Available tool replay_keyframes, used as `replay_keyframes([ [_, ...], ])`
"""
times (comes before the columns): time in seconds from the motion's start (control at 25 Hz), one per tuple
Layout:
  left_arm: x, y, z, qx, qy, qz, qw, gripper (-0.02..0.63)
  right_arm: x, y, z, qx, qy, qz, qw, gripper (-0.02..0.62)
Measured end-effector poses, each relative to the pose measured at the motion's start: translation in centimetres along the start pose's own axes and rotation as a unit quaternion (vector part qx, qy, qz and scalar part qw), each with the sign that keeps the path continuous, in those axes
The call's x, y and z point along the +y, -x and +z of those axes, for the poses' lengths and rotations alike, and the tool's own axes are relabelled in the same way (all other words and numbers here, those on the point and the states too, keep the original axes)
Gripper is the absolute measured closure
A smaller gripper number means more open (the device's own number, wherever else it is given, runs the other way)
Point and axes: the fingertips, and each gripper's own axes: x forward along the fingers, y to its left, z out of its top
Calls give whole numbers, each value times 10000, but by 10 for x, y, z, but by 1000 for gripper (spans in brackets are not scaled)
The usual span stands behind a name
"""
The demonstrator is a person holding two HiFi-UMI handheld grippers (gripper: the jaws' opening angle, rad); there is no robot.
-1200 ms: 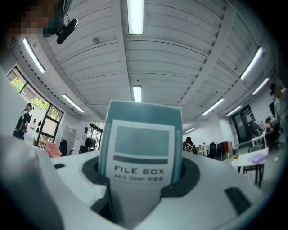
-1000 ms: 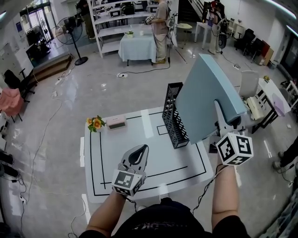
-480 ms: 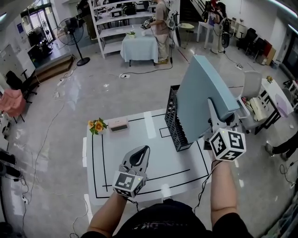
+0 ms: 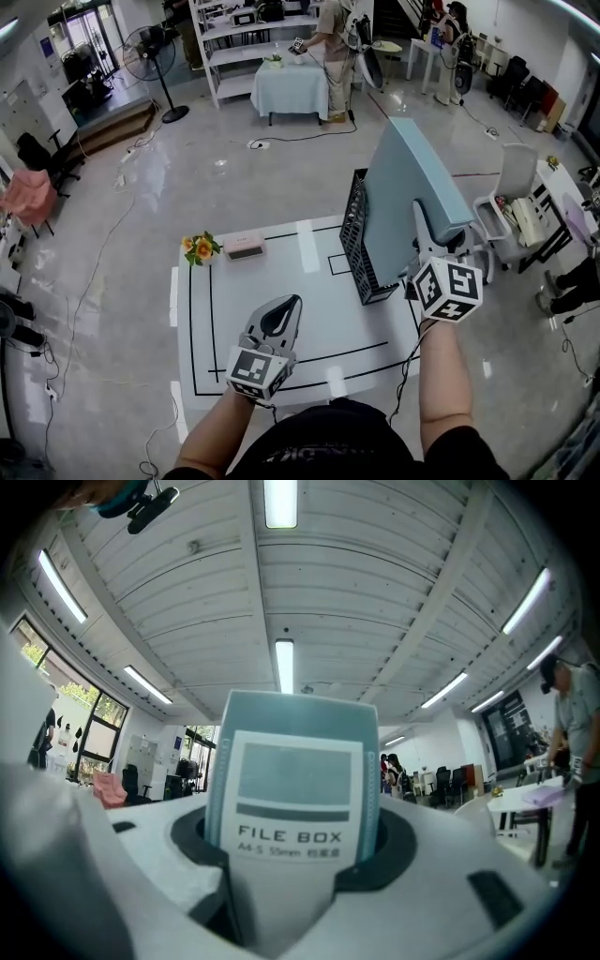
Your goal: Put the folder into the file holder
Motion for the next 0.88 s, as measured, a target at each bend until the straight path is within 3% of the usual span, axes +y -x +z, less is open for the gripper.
replay_keyframes([
  [0.88, 22, 7, -14, 163, 162, 226, 9995, 603, 12, -14, -81, 413, 138, -56, 9990, 321],
])
